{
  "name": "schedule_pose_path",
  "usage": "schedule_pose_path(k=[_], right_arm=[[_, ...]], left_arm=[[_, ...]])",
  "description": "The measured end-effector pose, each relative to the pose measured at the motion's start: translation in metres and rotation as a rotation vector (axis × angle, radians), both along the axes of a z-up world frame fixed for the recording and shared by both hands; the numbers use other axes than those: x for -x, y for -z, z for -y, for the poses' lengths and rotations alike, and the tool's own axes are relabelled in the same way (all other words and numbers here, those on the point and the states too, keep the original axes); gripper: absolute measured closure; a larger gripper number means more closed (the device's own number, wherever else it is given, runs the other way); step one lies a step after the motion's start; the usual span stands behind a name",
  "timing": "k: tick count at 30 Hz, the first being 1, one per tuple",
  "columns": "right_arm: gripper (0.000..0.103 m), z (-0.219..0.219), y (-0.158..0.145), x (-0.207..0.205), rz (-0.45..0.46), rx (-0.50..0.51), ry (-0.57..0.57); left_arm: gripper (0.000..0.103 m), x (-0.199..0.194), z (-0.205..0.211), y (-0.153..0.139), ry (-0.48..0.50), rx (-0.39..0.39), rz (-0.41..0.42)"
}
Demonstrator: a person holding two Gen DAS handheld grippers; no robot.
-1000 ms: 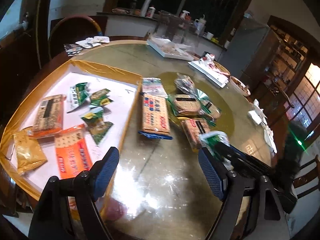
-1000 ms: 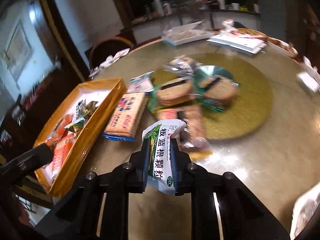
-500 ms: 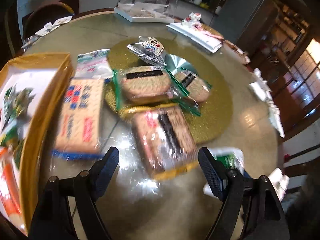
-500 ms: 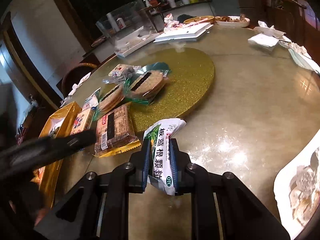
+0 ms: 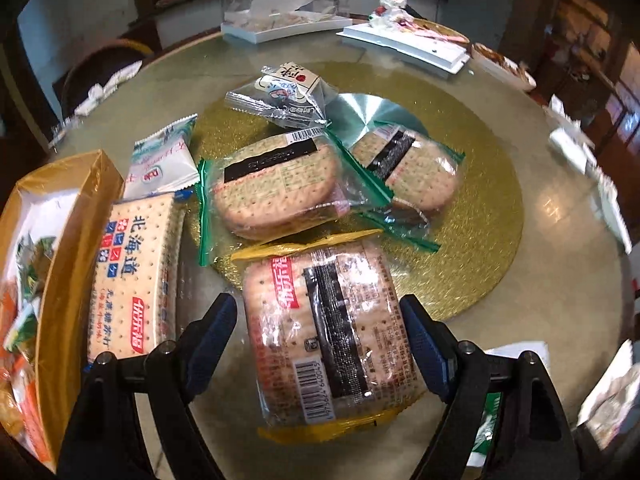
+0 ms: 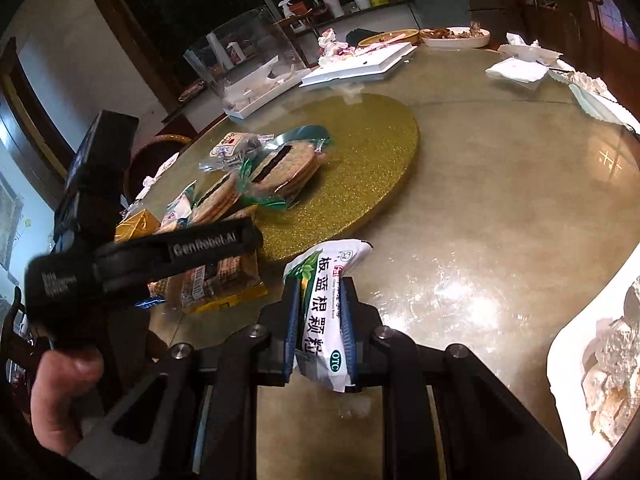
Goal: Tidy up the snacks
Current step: 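Grasp the red-label cracker pack with the left tool while the right tool holds the granule pack, then carry both held packs over the yellow box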
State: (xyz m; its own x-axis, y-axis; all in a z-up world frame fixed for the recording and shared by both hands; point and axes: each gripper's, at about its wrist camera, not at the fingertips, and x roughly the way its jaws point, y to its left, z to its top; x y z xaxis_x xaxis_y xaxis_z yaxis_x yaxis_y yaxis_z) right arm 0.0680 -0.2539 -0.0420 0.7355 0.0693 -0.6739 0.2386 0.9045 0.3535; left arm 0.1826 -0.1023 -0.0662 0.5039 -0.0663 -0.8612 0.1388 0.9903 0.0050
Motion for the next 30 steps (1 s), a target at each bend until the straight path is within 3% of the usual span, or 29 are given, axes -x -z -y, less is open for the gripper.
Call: schedule_pose_path(k=[2,3,8,13,18,27,30], right_arm=[[0.082,-0.001,0.000,0.000,-0.002,0.000,-0.003],[0.082,-0.001,-0.001,0.000,-0.004,0.001,-0.005],[0.082,-0.006,-0.004,0.006,-0.009,-0.006,-0.031],[0.083,-0.016,-0.012,0.019,0.002,0.008,-0.066],[0.084,-0.033,-0.020,0.024,0.018,0.041,-0.094],[0.086,-0.065,-0.040,0.029,0.063,0.063,-0.139],[0.092,-0.080,-0.052,0.028,0.087,0.062,-0.173]], left_arm=[[0.022,0.005,-0.002,0.000,0.009,0.006,0.020],[0.031,0.008,-0.003,-0.001,0.018,0.009,0.028],[0.033,0.034,-0.019,-0.005,0.043,0.022,0.025],[0.033,0.089,-0.052,-0.008,0.052,0.128,0.042],[0.033,0.115,-0.081,-0.012,0.017,0.258,0.050],[0.033,0.134,-0.106,-0.050,0.009,0.349,0.149],[0.033,0.142,-0.118,-0.066,0.002,0.378,0.183]])
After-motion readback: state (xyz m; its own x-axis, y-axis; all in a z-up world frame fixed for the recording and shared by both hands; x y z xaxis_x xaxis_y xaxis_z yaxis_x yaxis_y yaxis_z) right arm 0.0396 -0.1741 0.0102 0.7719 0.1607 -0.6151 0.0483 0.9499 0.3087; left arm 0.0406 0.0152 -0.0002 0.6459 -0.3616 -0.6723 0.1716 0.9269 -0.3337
